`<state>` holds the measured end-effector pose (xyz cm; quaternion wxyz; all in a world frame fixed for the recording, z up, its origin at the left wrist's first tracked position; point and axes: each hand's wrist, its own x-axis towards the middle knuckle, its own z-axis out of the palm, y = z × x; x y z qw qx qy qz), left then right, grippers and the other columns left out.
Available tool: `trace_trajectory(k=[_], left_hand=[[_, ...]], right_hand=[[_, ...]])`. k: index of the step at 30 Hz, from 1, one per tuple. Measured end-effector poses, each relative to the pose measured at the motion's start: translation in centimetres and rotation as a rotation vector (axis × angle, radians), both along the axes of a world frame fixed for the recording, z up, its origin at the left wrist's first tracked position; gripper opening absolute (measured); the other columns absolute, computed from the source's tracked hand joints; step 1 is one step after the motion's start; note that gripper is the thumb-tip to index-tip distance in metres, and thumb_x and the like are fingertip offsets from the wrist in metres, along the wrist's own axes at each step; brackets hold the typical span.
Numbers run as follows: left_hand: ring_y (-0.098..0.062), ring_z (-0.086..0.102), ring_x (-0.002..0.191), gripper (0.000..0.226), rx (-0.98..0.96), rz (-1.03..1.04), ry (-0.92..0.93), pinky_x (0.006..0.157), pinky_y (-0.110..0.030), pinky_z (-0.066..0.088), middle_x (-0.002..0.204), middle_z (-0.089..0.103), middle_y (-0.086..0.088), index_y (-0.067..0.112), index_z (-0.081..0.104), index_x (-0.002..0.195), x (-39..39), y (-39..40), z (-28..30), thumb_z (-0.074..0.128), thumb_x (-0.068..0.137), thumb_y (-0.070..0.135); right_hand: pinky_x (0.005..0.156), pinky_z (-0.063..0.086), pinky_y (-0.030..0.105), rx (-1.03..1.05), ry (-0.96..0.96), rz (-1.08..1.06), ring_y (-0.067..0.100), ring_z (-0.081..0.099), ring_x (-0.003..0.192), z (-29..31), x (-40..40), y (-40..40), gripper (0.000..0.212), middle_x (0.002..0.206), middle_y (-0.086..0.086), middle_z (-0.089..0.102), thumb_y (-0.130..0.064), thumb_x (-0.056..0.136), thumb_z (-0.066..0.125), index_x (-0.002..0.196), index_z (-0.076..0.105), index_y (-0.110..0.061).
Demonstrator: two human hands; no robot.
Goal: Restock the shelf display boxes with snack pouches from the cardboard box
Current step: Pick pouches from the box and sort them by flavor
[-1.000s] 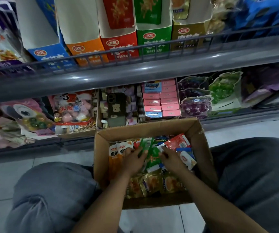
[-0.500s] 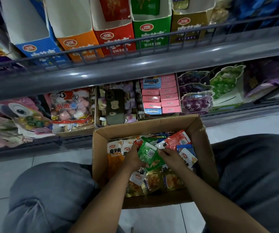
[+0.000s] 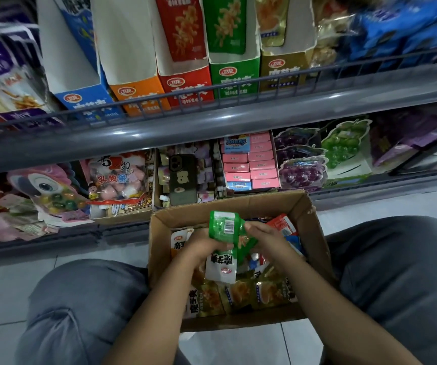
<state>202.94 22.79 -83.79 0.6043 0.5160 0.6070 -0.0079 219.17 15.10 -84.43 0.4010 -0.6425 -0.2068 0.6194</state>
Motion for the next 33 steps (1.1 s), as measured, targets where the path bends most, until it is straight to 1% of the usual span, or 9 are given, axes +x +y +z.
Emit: trace_trajectory(k=[5,11,17,19,21,23,25,29,33], left_hand=[[-0.016,0.062,0.102,0.034,0.067,0.04,0.035,0.096,-0.034,0.046,0.109,0.07,0.001,0.019,0.068,0.102,-0.5,0.8,1.0,0.081,0.072,0.012],[-0.02,0.061,0.103,0.034,0.245,-0.18,0.407,0.082,-0.027,0.049,0.11,0.067,-0.004,0.015,0.067,0.106,-3.0,-1.7,-1.2,0.077,0.076,0.026],[-0.016,0.059,0.092,0.018,0.334,0.0,0.332,0.074,-0.023,0.048,0.103,0.066,-0.004,0.015,0.061,0.086,-3.2,-3.5,-3.1,0.075,0.076,0.01],[-0.022,0.054,0.106,0.027,0.333,0.024,0.366,0.086,-0.024,0.044,0.12,0.056,-0.006,0.015,0.058,0.097,-3.3,-3.5,-3.6,0.075,0.077,0.017],[-0.026,0.043,0.119,0.044,0.31,0.006,0.409,0.086,-0.023,0.032,0.13,0.046,-0.008,0.013,0.056,0.113,-3.3,-3.4,-3.8,0.077,0.076,0.023],[-0.028,0.041,0.121,0.054,0.304,-0.015,0.419,0.089,-0.027,0.035,0.131,0.047,-0.012,0.013,0.055,0.118,-3.4,-3.1,-4.3,0.08,0.072,0.026],[-0.029,0.043,0.119,0.059,0.286,0.011,0.406,0.095,-0.031,0.038,0.129,0.046,-0.014,0.011,0.054,0.119,-3.4,-3.0,-4.3,0.082,0.068,0.024],[-0.025,0.057,0.102,0.058,0.24,0.15,0.272,0.077,-0.029,0.045,0.114,0.061,-0.011,0.006,0.05,0.114,-3.4,-2.9,-4.1,0.084,0.067,0.01],[-0.018,0.054,0.095,0.059,0.147,0.252,0.109,0.08,-0.03,0.046,0.105,0.059,0.001,0.016,0.044,0.115,-2.1,-2.3,-2.4,0.081,0.07,0.008]], right_hand=[[0.084,0.053,0.029,0.033,0.016,0.079,0.02,0.063,0.102,1.3,0.4,-0.1,0.026,0.118,0.005,0.063,-0.03,0.095,0.053,0.119,0.058,-0.021],[0.095,0.045,0.031,-0.126,-0.006,0.28,0.02,0.053,0.116,-1.5,-0.8,-1.3,0.05,0.133,0.006,0.05,-0.043,0.092,0.055,0.135,0.048,-0.018],[0.106,0.039,0.035,-0.167,0.027,0.281,0.024,0.043,0.13,-2.8,-2.0,-2.0,0.056,0.148,0.009,0.037,-0.039,0.096,0.05,0.143,0.036,-0.014],[0.106,0.04,0.034,-0.174,0.032,0.275,0.024,0.044,0.129,-2.8,-2.2,-1.8,0.054,0.148,0.009,0.038,-0.039,0.096,0.049,0.143,0.037,-0.015],[0.107,0.038,0.034,-0.185,0.041,0.277,0.025,0.044,0.129,-2.9,-2.4,-1.7,0.052,0.148,0.008,0.037,-0.038,0.097,0.048,0.143,0.037,-0.016],[0.108,0.037,0.034,-0.179,0.045,0.282,0.024,0.043,0.13,-2.8,-2.5,-1.8,0.052,0.148,0.008,0.038,-0.038,0.097,0.046,0.144,0.036,-0.017],[0.107,0.037,0.033,-0.17,0.034,0.276,0.022,0.045,0.128,-3.0,-2.7,-2.0,0.051,0.146,0.008,0.041,-0.039,0.098,0.045,0.143,0.037,-0.018],[0.106,0.039,0.033,-0.161,0.011,0.26,0.02,0.047,0.125,-3.2,-2.7,-2.3,0.049,0.144,0.007,0.044,-0.039,0.098,0.046,0.143,0.038,-0.02],[0.101,0.043,0.035,-0.132,0.035,0.201,0.022,0.048,0.124,-2.7,-2.8,-2.3,0.051,0.142,0.007,0.044,-0.034,0.097,0.05,0.144,0.034,-0.022]])
